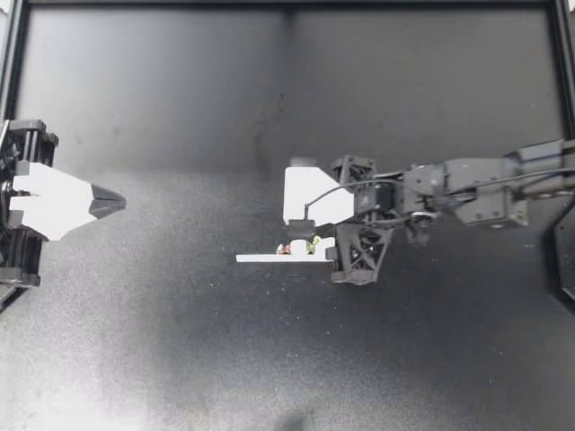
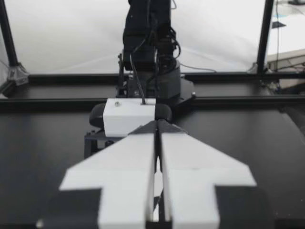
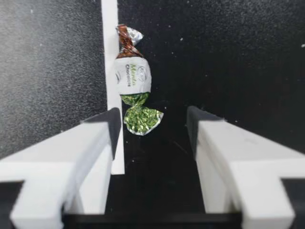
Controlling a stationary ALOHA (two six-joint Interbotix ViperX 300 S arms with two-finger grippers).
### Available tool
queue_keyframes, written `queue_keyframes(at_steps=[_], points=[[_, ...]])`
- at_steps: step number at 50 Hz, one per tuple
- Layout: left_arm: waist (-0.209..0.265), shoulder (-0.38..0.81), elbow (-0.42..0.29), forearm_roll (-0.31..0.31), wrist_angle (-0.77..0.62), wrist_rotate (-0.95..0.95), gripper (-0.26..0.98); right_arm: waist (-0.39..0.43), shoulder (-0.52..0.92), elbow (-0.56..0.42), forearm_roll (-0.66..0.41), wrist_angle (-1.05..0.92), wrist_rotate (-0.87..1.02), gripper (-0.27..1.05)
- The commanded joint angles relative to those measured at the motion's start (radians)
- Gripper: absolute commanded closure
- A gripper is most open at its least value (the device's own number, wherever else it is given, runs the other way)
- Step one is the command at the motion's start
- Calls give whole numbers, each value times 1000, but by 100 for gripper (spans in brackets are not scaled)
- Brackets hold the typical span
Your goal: Pick up the candy and unwrap it.
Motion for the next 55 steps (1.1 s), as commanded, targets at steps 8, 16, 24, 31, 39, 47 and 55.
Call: queue_keyframes(at_steps=[8,16,24,31,39,47,55], points=[[-3,5,-9,0,-8,6,88,0,8,-25,9,9,2,25],[-2,5,-11,0,-8,6,88,2,26,-26,11,11,5,25],[-3,5,-9,0,-9,6,88,2,40,-26,17,11,9,25],[-3,6,-9,-2,-9,6,88,8,52,-34,26,12,8,25],[-2,5,-6,0,-9,5,88,20,69,-38,26,28,8,28],[-3,5,-6,0,-9,5,88,34,81,-46,29,66,5,45],[-3,6,-3,0,-8,5,88,37,84,-66,32,112,8,76]])
